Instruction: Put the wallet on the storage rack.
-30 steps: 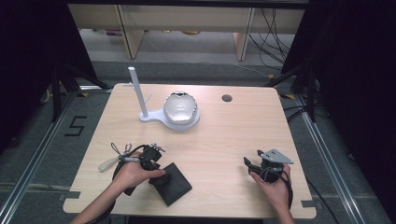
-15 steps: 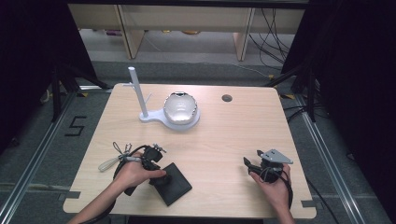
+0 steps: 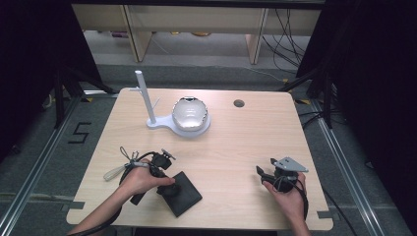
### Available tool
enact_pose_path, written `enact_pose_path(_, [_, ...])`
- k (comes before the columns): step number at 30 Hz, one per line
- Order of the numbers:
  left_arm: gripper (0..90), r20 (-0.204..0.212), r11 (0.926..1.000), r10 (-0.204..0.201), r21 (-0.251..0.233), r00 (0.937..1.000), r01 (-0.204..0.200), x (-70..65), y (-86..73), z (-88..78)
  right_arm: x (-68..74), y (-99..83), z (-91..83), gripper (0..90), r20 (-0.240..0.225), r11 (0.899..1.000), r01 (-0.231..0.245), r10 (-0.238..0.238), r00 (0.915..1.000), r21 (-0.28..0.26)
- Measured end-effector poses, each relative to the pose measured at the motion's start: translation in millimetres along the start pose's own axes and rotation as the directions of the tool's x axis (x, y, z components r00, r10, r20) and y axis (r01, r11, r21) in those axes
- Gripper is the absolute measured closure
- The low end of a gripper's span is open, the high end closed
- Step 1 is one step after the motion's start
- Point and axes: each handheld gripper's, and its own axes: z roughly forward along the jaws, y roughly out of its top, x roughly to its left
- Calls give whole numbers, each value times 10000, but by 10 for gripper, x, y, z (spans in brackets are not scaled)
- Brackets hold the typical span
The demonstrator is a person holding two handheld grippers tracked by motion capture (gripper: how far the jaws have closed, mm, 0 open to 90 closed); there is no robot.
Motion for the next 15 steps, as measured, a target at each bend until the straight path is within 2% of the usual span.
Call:
enact_pose_path(1, [336,60,9995,-301,35,9995,301,-14,-5,12,0,0,1,349,-5,10000,4,-4,10000,8])
enact_pose_path(4, [332,140,9994,-266,222,9995,263,-23,-11,29,0,1,2,349,-17,10000,-7,7,10000,14])
enact_pose_path(5, [327,54,9998,15,207,10000,-17,-15,-5,31,1,1,1,349,-29,10000,-19,19,10000,11])
enact_pose_path(10, [327,136,9988,-310,395,9994,305,-22,15,33,4,2,4,349,-30,10000,25,-25,10000,60])
enact_pose_path(11, [328,175,9973,-65,737,9998,52,5,39,21,4,1,3,349,-28,10000,21,-21,10000,48])
enact_pose_path(12, [334,175,9973,-65,737,9998,52,5,39,21,3,1,3,349,-29,10000,14,-14,10000,42])
enact_pose_path(13, [341,121,9965,148,816,9998,-157,3,54,23,3,1,3,349,-33,10000,15,-14,10000,39])
enact_pose_path(14, [360,73,9971,46,764,10000,-51,-21,53,34,3,1,3,348,-37,10000,15,-14,10000,44])
enact_pose_path(15, [370,-97,9961,175,862,9998,-166,-38,56,33,4,0,3,348,-39,10000,22,-21,10000,47])
